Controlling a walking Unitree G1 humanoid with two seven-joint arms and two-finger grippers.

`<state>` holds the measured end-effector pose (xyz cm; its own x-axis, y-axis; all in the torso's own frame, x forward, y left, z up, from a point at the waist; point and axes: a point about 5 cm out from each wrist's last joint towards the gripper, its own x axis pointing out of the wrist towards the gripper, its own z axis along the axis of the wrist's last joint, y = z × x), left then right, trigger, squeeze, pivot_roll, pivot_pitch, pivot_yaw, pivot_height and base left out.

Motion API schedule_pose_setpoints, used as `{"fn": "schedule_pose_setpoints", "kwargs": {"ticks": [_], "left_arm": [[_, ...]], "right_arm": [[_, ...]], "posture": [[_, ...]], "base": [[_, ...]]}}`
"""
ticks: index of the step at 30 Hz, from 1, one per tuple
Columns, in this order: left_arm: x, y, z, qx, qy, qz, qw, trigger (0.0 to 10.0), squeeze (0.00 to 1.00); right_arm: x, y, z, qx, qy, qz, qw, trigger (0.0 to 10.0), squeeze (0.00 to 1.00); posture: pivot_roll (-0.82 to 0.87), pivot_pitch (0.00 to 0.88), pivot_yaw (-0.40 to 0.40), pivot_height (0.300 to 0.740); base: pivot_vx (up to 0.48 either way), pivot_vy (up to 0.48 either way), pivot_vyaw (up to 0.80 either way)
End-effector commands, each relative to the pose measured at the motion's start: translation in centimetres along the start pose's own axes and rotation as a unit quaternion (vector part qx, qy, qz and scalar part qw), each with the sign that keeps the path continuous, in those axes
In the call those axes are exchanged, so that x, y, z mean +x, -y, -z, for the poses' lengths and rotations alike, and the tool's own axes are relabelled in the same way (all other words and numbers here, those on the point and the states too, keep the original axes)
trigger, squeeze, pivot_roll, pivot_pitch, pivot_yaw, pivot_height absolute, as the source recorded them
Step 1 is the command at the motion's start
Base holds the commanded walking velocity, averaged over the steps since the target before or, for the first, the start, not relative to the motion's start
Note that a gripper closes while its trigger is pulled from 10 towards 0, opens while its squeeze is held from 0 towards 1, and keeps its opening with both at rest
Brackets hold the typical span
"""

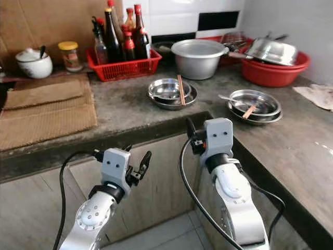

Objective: Kitchen organization

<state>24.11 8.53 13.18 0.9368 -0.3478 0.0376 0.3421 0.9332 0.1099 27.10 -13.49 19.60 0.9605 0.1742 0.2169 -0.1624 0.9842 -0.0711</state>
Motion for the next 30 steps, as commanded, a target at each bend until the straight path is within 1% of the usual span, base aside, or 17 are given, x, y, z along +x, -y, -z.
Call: {"fn": "schedule_pose_setpoints", "kwargs": {"ticks": [1,3,5,7,12,14,17,20,21,23,24,26,29,30], "left_arm": [[0.1,-0.3,-0.2,0.007,0.002,-0.005,1.0,10.0,0.0],[0.2,-0.2,-0.2,0.003,0.005,-0.005,1.0,10.0,0.0],[0.2,-0.2,-0.2,0.003,0.005,-0.006,1.0,10.0,0.0],[0.2,-0.3,-0.2,0.008,0.004,-0.008,1.0,10.0,0.0],[0.1,-0.3,-0.2,0.011,0.007,-0.006,1.0,10.0,0.0],[0.1,-0.3,-0.2,0.009,0.008,-0.005,1.0,10.0,0.0],[0.2,-0.3,-0.2,0.008,0.008,-0.004,1.0,10.0,0.0],[0.2,0.0,-0.1,0.0,0.002,0.003,1.0,10.0,0.0],[0.1,0.1,0.0,-0.005,-0.002,0.004,1.0,10.0,0.0],[0.1,0.1,0.0,-0.005,-0.002,0.004,1.0,10.0,0.0],[0.1,0.2,0.1,-0.008,-0.003,0.004,1.0,10.0,0.0],[0.1,0.2,0.0,-0.01,-0.002,0.005,1.0,10.0,0.0],[0.1,0.2,0.0,-0.01,-0.001,0.005,1.0,10.0,0.0],[0.1,0.3,0.0,-0.013,0.0,0.006,1.0,10.0,0.0]], "right_arm": [[0.6,0.0,-1.7,0.014,0.04,-0.005,0.999,10.0,0.0],[0.9,0.0,-2.2,0.015,0.05,-0.01,0.999,10.0,0.0],[1.0,0.0,-2.3,0.005,0.054,-0.016,0.998,10.0,0.0],[1.0,0.0,-2.2,-0.003,0.054,-0.021,0.998,10.0,0.0],[1.3,-0.2,-2.1,-0.002,0.05,-0.025,0.998,10.0,0.0],[1.9,-0.1,-2.3,0.007,0.047,-0.019,0.999,10.0,0.0],[2.0,-0.1,-2.3,0.01,0.047,-0.019,0.999,10.0,0.0],[2.4,0.1,-2.5,0.007,0.046,-0.018,0.999,10.0,0.0],[2.9,0.3,-2.6,0.001,0.037,-0.016,0.999,10.0,0.0],[2.9,0.3,-2.6,0.001,0.037,-0.016,0.999,10.0,0.0],[3.1,0.4,-2.6,-0.006,0.031,-0.014,0.999,10.0,0.0],[4.0,1.0,-2.1,-0.017,-0.002,0.001,1.0,10.0,0.0],[4.4,1.3,-2.0,-0.027,-0.014,0.007,1.0,10.0,0.0],[4.9,1.8,-2.0,-0.026,-0.023,0.018,0.999,10.0,0.0]], "posture": [[0.19,0.0,-0.045,0.74],[0.19,0.0,-0.045,0.74],[0.19,0.0,-0.045,0.74],[0.19,0.0,-0.045,0.74],[0.19,0.0,-0.047,0.74],[0.19,0.0,-0.049,0.74],[0.19,0.0,-0.049,0.74],[0.19,0.0,-0.048,0.74],[0.19,0.0,-0.048,0.74],[0.19,0.0,-0.048,0.74],[0.19,0.0,-0.049,0.74],[0.19,0.0,-0.05,0.74],[0.19,0.0,-0.05,0.74],[0.19,0.0,-0.054,0.74]], "base": [[0.322,0.0,0.0],[0.315,0.0,0.0],[0.292,0.0,0.0],[0.281,0.0,0.8],[0.339,0.0,0.74],[0.394,0.0,0.0],[0.398,0.0,0.0],[0.19,0.0,0.0],[0.0,0.0,0.0],[0.0,0.0,0.0],[0.0,0.0,0.0],[0.0,0.0,0.0],[0.0,0.0,0.0],[0.0,0.0,0.0]]}}
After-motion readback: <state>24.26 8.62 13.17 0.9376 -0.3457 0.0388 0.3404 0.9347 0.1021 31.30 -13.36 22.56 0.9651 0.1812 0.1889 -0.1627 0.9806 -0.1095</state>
